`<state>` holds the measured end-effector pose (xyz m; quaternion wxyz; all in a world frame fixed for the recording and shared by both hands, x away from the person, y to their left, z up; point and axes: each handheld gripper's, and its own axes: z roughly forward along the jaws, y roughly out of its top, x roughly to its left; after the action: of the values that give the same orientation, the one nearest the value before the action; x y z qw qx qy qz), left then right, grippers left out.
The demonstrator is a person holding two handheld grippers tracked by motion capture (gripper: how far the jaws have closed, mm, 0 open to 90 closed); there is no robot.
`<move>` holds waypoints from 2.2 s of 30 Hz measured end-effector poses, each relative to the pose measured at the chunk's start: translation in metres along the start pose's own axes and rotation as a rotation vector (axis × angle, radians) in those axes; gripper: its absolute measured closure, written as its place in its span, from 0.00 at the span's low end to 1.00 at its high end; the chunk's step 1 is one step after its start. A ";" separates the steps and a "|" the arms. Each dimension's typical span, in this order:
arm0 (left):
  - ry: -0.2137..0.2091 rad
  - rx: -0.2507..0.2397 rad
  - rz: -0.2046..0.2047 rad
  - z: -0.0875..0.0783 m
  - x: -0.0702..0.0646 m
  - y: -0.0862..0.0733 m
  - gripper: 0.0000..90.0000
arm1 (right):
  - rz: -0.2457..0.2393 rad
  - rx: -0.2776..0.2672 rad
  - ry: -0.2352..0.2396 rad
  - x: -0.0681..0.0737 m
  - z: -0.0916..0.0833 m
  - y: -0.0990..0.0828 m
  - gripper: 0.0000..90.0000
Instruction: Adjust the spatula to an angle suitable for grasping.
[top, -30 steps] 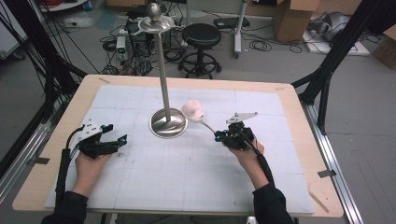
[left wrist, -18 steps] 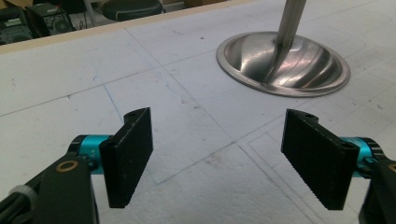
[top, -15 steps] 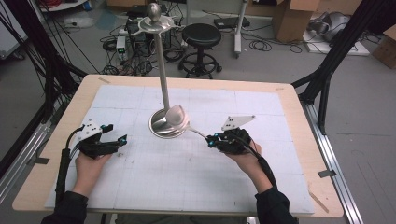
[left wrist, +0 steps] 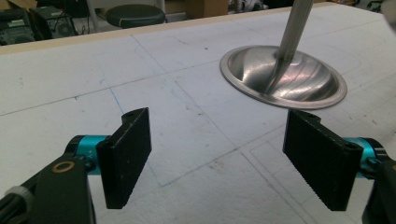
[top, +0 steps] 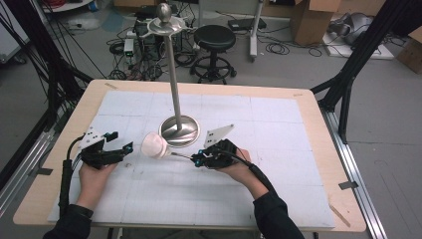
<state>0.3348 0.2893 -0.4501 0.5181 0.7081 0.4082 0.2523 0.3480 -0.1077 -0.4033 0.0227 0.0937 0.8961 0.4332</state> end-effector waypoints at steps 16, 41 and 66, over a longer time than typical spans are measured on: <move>0.026 -0.055 -0.063 -0.013 0.016 -0.003 0.27 | -0.090 0.109 0.104 0.007 0.061 0.012 0.94; 0.021 -0.049 -0.046 -0.014 0.014 -0.003 0.27 | -0.107 0.128 0.125 0.006 0.074 0.022 0.73; 0.026 -0.043 -0.026 -0.012 0.012 -0.003 0.27 | 0.159 -0.131 -0.205 -0.020 -0.086 -0.085 0.46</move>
<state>0.3304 0.3062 -0.4499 0.5313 0.6879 0.4186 0.2634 0.3443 -0.2290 -0.4167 0.0857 0.2065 0.8487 0.4792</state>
